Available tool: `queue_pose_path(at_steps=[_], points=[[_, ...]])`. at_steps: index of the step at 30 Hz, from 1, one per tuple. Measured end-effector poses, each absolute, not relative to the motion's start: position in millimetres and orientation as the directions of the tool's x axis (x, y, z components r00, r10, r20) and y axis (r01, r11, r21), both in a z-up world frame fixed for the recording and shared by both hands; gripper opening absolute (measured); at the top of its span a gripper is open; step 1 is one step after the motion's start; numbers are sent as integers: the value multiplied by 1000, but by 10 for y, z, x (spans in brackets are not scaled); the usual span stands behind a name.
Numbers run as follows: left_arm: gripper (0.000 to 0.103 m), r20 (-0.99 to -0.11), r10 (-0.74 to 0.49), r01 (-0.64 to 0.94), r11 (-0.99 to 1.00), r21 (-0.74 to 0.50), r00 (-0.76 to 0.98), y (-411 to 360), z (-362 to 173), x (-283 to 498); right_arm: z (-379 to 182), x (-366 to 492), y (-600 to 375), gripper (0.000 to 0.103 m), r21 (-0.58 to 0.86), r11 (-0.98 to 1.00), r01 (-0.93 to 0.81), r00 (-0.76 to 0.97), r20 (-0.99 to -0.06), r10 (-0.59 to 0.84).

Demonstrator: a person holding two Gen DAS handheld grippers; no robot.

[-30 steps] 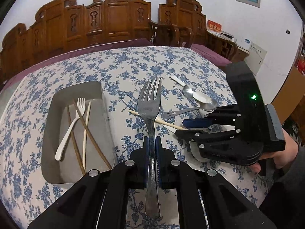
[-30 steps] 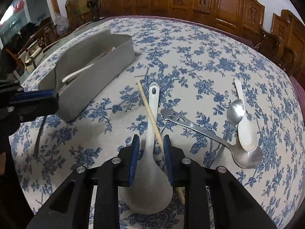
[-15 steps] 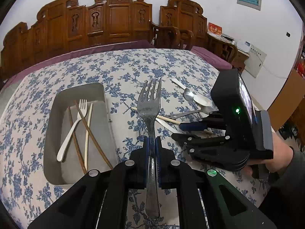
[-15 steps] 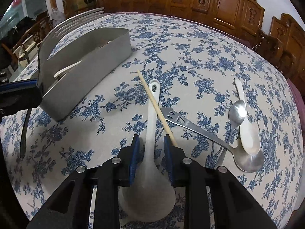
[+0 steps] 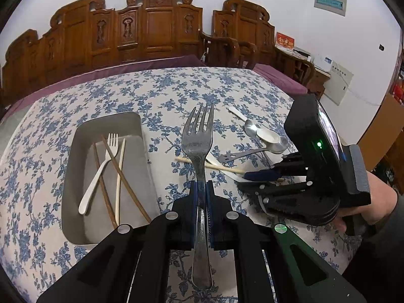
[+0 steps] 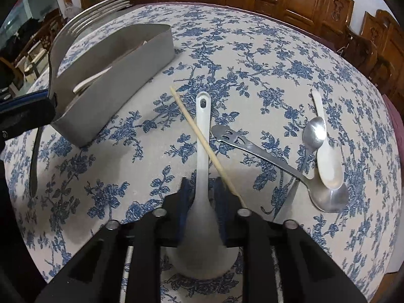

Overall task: Organize utensils
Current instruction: 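Lift the steel fork with the left tool while the right lifts the white spoon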

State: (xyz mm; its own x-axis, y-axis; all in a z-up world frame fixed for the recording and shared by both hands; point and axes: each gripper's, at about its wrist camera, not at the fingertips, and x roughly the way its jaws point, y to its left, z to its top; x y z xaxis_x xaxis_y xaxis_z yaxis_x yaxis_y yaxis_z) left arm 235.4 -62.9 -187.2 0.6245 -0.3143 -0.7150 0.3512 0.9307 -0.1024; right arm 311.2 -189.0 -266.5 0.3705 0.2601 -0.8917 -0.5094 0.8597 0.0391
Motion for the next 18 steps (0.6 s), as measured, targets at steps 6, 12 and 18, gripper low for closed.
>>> queue_pose_path(at_steps=[6, 12, 18], points=[[6, -714, -313, 347, 932, -105, 626, -612, -1869, 2365, -2599, 3178, -1993, 11, 95, 886, -454, 423, -852, 308], [6, -714, -314, 344, 933, -108, 626, -608, -1866, 2374, -2366, 3266, -2318, 11, 187, 915, -358, 505, -785, 359], [6, -706, -320, 345, 932, -113, 632, -600, -1822, 2376, -2175, 3243, -2325, 11, 196, 910, -366, 530, -759, 377]])
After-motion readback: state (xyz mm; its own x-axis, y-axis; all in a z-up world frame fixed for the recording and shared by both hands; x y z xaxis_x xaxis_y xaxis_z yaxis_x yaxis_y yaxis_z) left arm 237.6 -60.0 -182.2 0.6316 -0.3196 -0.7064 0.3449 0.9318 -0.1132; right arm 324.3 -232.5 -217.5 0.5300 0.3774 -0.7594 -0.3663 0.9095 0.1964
